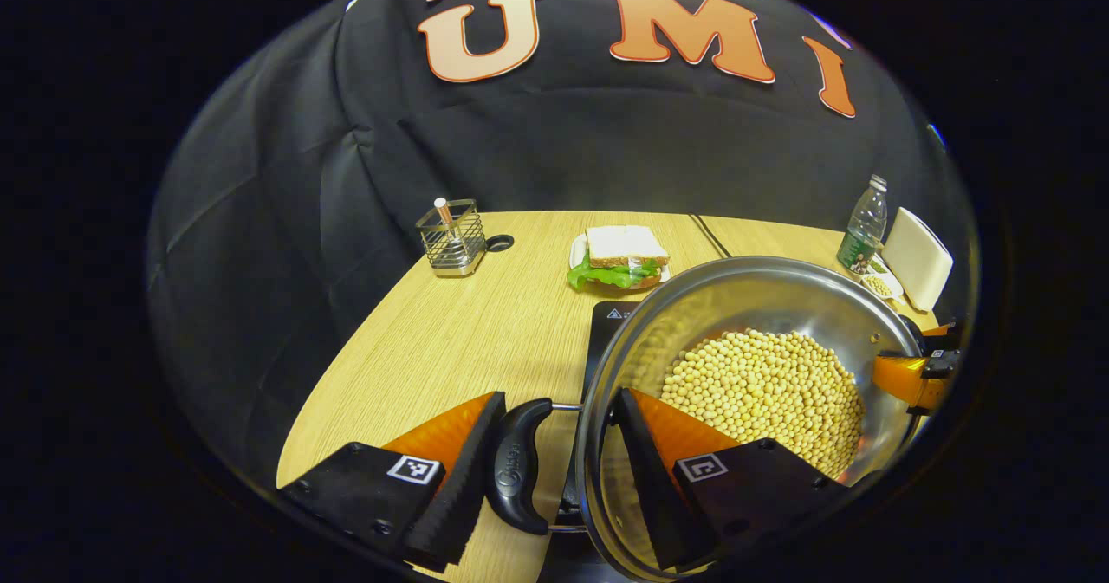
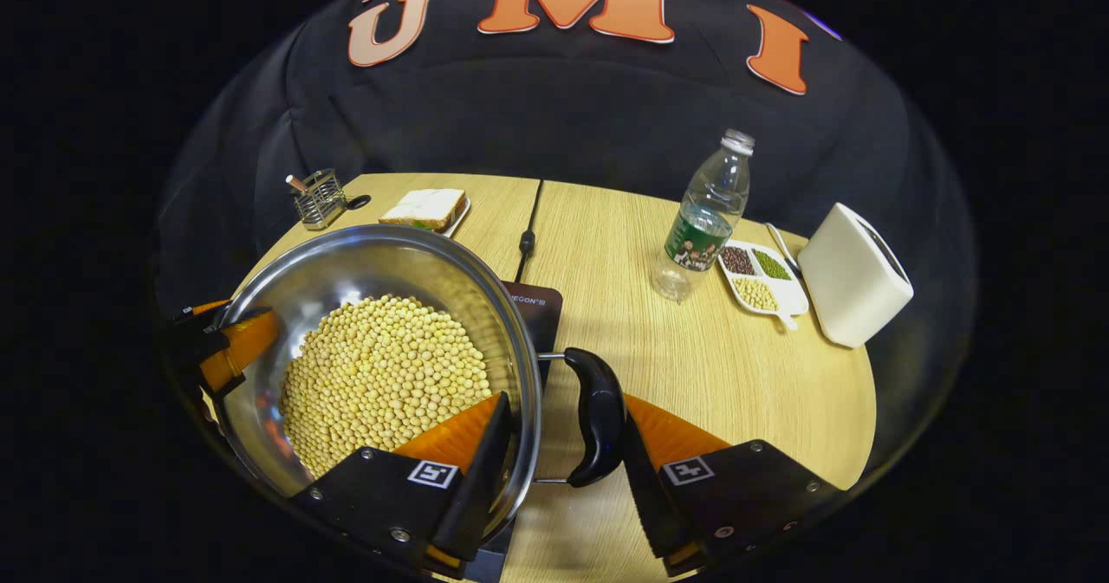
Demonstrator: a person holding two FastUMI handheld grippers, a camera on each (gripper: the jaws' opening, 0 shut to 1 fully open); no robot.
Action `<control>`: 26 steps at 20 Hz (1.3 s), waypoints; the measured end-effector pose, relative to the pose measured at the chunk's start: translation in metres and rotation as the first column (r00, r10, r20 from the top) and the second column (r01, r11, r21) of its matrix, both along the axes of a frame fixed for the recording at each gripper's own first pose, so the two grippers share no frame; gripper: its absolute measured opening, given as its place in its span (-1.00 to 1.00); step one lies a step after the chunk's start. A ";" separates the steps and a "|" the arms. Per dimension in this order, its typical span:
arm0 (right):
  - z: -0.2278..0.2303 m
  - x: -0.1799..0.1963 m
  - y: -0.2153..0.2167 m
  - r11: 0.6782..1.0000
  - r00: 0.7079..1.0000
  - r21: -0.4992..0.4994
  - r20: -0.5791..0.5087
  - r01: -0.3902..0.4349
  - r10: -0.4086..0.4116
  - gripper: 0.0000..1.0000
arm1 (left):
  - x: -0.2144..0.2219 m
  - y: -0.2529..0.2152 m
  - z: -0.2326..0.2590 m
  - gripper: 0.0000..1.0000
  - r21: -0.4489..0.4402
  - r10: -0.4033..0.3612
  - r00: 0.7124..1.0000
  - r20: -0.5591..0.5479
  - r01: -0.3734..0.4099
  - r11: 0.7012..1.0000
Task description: First push the handle of the pot to place it horizontally, then grasp the pot with both hands and set it on the induction cooktop.
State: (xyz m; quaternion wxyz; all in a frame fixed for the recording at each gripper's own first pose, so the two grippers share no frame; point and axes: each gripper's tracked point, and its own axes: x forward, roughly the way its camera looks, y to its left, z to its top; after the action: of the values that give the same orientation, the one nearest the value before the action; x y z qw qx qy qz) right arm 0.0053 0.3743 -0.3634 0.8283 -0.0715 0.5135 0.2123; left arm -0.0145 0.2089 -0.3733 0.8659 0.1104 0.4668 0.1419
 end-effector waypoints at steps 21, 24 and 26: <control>0.203 0.050 -0.154 0.966 0.808 0.257 0.571 -0.005 -0.147 0.87 | 0.055 -0.153 0.230 0.89 0.149 -0.224 0.791 0.570 0.169 0.974; 0.230 0.052 -0.190 0.969 0.763 0.248 0.627 -0.004 -0.158 0.88 | 0.047 -0.169 0.265 0.89 0.196 -0.253 0.745 0.617 0.165 0.967; 0.252 0.051 -0.205 0.964 0.733 0.266 0.657 -0.007 -0.176 0.88 | 0.044 -0.182 0.287 0.89 0.202 -0.256 0.711 0.655 0.162 0.966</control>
State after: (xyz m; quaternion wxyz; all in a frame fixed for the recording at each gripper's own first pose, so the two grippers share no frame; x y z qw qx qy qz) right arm 0.0563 0.1696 -0.1111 0.9688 -0.0150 0.1500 0.1967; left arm 0.0294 0.0267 -0.0859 0.9772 0.1596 0.0948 0.1033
